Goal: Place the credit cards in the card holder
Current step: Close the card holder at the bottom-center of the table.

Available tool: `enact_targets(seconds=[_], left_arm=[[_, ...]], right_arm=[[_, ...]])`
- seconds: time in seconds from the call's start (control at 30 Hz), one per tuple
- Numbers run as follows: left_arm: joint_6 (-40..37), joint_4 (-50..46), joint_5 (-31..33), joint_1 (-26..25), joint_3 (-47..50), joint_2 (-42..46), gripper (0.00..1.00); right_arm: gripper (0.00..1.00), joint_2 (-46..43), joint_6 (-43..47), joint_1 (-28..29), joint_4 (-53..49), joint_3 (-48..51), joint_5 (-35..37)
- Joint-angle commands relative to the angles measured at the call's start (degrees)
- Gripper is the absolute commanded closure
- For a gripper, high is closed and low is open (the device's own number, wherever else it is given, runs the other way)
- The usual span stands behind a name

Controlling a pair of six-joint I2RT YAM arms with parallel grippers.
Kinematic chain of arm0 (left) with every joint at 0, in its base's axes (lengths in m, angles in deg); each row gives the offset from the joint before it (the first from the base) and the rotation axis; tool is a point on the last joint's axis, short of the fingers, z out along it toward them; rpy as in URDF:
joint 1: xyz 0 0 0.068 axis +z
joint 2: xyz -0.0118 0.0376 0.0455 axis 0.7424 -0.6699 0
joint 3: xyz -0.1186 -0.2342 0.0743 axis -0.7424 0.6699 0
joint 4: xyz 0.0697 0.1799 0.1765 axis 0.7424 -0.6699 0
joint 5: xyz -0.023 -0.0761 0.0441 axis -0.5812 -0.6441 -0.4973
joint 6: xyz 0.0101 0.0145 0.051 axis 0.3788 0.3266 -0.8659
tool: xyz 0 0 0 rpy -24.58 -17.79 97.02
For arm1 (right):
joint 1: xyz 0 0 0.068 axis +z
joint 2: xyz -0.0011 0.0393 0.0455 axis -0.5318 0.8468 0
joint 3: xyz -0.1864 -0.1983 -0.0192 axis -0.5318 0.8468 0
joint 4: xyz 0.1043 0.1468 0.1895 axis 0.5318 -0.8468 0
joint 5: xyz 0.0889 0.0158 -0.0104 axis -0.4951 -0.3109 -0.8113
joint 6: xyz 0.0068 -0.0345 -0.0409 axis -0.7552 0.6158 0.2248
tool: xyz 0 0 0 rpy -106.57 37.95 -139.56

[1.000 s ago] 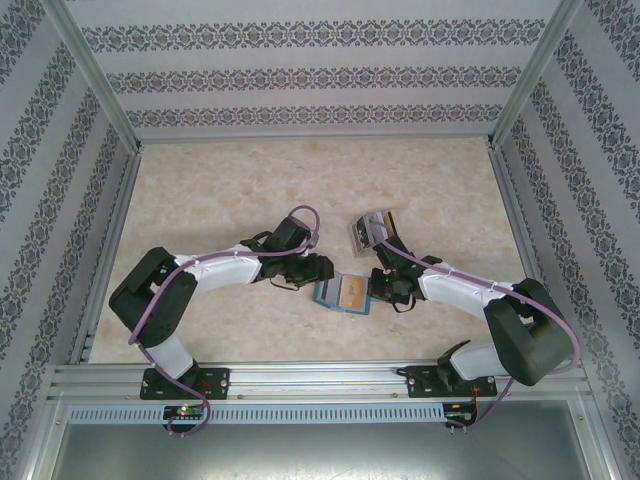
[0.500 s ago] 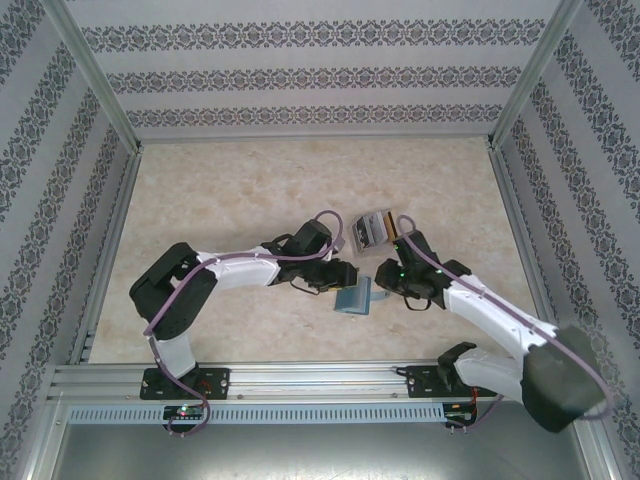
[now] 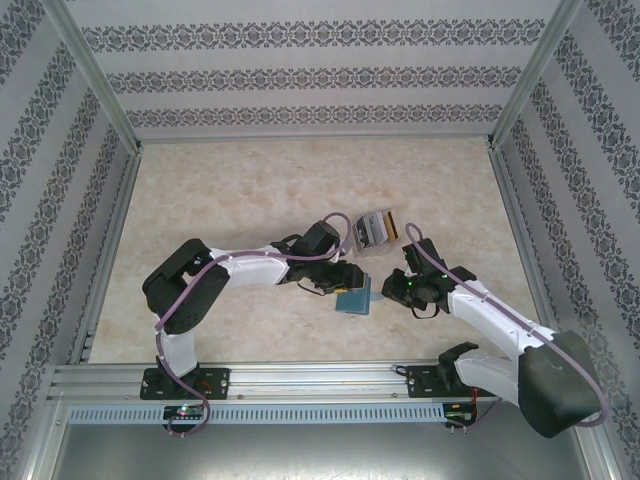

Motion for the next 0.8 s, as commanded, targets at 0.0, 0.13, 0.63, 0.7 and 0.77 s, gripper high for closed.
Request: enact_targets(seconds=[0.0,0.13,0.63,0.7,0.77], left_arm=[[-0.4,-1.5,0.0,-0.8,-1.4,-1.1,0.53],[-0.5,-1.7,0.5,-0.8,-1.6,-1.0,0.53],[-1.1,-2.6,1.0,-0.8,-1.7,-0.6,0.54],[-1.1,-2.6,1.0,-0.8,-1.7,-0.7,0.53],[-1.1,-2.6,1.0,-0.8,-1.7,-0.6,0.54]], right_arm=[[0.79,1.2,0.8,0.5,1.0,0.0,-1.6],[0.83,1.6,1.1,0.6,1.1,0.0,-1.8],[0.88,-0.6,1.6,0.5,-1.4,0.3,-0.8],[0.88,-0.9,1.6,0.5,-1.5,0.3,-0.8],[0.92,-1.2,1.8,0.5,-1.5,0.3,-1.0]])
